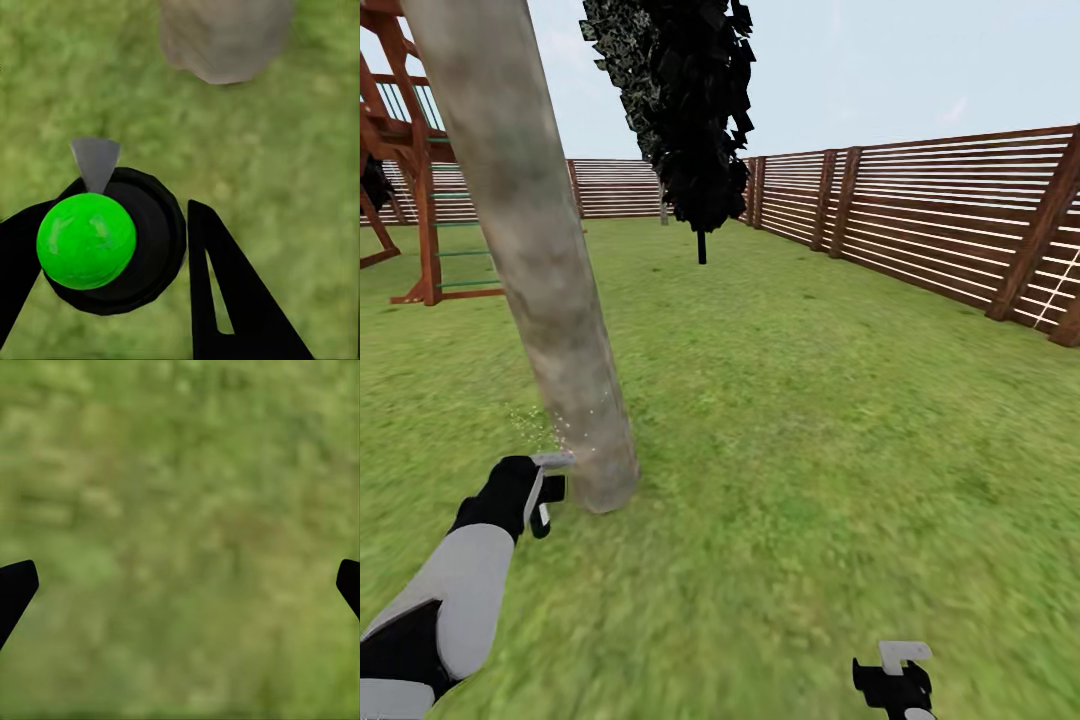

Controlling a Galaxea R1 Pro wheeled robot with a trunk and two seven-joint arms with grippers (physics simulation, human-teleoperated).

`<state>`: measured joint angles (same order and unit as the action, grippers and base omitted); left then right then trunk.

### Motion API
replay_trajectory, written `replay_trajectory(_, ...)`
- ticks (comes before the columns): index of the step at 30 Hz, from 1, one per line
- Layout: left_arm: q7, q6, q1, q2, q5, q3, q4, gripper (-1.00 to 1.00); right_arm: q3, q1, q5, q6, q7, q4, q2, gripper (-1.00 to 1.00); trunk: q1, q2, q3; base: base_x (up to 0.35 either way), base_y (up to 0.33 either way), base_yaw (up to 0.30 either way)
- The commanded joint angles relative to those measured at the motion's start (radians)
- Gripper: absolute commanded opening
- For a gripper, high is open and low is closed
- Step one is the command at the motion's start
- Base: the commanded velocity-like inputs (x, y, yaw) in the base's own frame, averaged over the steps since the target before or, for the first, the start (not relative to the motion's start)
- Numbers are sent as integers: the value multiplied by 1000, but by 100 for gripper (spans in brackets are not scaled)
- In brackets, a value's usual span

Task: In the garden, pick up the pesticide atomizer on the floor and spray pesticide onto both trees until each tree trunk is fully covered.

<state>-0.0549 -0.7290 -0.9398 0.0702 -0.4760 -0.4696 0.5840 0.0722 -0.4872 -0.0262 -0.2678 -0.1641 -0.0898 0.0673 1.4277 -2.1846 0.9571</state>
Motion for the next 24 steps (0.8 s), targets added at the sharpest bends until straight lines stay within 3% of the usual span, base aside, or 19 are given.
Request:
replay_trajectory(1,-6,-4,-1,5,-3,-3,-1,-100,8,-1,-3,-2,-5,1,0,100,0,0,1,0,0,0)
replay_trajectory(2,-6,-6,-2,4,-2,1,-2,-100,8,-1,-3,-2,-5,1,0,100,0,0,1,0,0,0)
replay_trajectory(4,-6,-13,-3,-37,-1,58,-4,-100,8,-1,-3,-2,-5,1,0,100,0,0,1,0,0,0)
replay_trajectory(5,-5,-32,-5,-63,-2,87,1,-100,8,-1,-3,-2,-5,1,0,100,0,0,1,0,0,0)
replay_trajectory(7,-8,-90,-19,-80,2,112,9,-100,8,-1,-3,-1,-5,1,0,100,0,0,1,0,0,0)
replay_trajectory(13,-9,-115,-11,8,-3,117,30,-100,8,-1,-3,-1,-5,1,-1,100,0,0,1,0,0,4)
replay_trajectory(18,-2,-106,59,3,5,119,30,-100,8,-1,-3,-1,-5,0,-3,100,0,0,1,56,-32,223)
replay_trajectory(24,0,-91,70,-1,6,116,24,-100,8,-1,-3,-3,-5,1,-1,100,0,0,1,234,-156,39)
